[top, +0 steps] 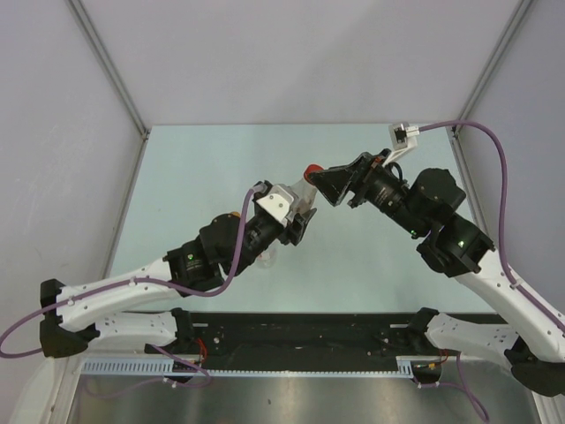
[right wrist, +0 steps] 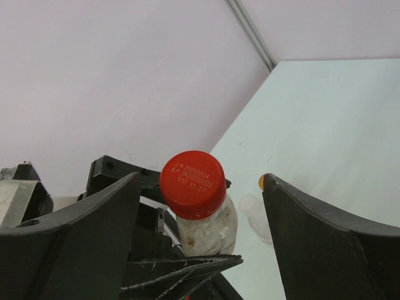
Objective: Unscrew the bottle caps
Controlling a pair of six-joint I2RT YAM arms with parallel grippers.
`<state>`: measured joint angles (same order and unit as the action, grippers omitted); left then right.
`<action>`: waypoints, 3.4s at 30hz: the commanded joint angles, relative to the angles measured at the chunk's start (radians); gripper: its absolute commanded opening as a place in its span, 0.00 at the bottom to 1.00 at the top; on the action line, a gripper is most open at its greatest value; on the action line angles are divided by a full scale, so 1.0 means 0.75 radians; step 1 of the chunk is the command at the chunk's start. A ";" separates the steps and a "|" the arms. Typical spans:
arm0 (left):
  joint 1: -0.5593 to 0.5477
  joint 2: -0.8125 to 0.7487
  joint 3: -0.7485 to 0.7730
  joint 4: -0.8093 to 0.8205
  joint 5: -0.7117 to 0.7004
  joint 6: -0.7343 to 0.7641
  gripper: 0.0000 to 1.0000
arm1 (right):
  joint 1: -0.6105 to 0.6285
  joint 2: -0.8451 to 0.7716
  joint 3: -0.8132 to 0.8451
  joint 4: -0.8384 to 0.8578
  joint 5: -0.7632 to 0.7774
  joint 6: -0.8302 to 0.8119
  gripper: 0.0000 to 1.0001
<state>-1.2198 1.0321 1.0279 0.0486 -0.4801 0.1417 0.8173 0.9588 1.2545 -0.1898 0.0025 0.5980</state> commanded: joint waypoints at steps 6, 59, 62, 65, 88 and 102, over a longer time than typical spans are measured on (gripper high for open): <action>-0.030 -0.028 -0.010 0.064 -0.033 0.048 0.00 | 0.009 0.028 0.054 0.069 0.025 -0.026 0.75; 0.454 0.039 0.141 0.336 2.143 -0.782 0.00 | -0.108 -0.149 0.054 0.016 -1.185 -0.507 0.00; 0.467 0.056 0.139 0.422 2.221 -0.849 0.00 | -0.124 -0.151 0.054 0.014 -1.287 -0.513 0.00; 0.481 0.090 0.129 0.607 2.325 -1.000 0.00 | -0.139 -0.147 0.054 0.022 -1.416 -0.513 0.00; 0.532 0.115 0.206 0.206 2.254 -0.676 0.00 | -0.288 -0.276 0.054 -0.009 -1.119 -0.546 0.00; 0.665 -0.081 0.067 0.015 1.894 -0.522 0.00 | -0.321 -0.144 0.129 -0.221 0.197 -0.544 0.00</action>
<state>-0.7288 1.0256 1.0870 0.0994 1.0748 -0.3195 0.5808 0.7563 1.2999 -0.2527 -0.3847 0.1799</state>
